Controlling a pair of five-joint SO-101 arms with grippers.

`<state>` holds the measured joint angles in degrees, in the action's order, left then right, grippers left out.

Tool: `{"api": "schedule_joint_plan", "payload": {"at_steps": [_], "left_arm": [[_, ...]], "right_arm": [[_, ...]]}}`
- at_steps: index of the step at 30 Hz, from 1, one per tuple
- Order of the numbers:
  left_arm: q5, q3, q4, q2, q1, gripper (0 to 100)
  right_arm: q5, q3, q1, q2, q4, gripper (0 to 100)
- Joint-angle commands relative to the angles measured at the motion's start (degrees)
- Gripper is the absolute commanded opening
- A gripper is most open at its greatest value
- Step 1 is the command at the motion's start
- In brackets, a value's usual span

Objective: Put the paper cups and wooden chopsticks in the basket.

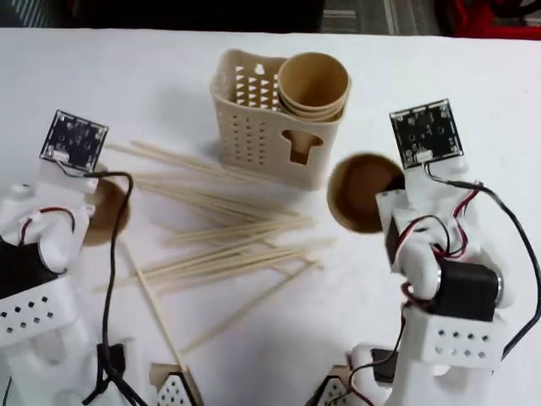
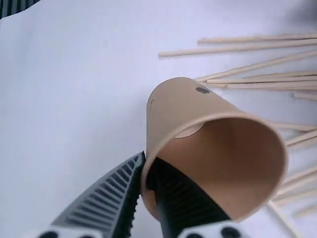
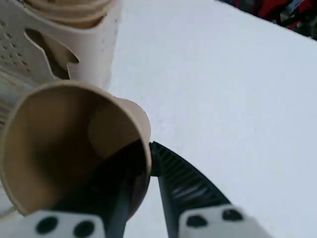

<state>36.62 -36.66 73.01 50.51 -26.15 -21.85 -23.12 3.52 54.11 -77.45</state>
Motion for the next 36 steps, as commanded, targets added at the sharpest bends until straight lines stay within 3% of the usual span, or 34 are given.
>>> {"api": "schedule_joint_plan", "payload": {"at_steps": [1, 8, 18, 31, 36], "left_arm": [[-3.52, 2.46, 0.53, 1.01, 2.42, 2], [-6.59, -0.88, 0.09, 1.01, 5.32, 2], [-6.59, -4.84, -1.93, 1.01, 5.85, 2], [-6.68, -5.01, -2.11, 1.01, 6.02, 2], [-10.46, 1.85, 0.44, 1.01, 6.64, 2]], "right_arm": [[5.01, 7.56, -4.18, 0.4, 0.75, 1.8], [12.04, 15.91, -7.6, -2.59, 9.71, 1.8], [23.38, 38.51, -10.68, -25.45, 10.24, 1.8], [26.02, 43.16, -10.68, -42.07, 7.52, 2.0], [25.93, 44.04, -10.59, -43.56, 7.6, 17.0]]}}
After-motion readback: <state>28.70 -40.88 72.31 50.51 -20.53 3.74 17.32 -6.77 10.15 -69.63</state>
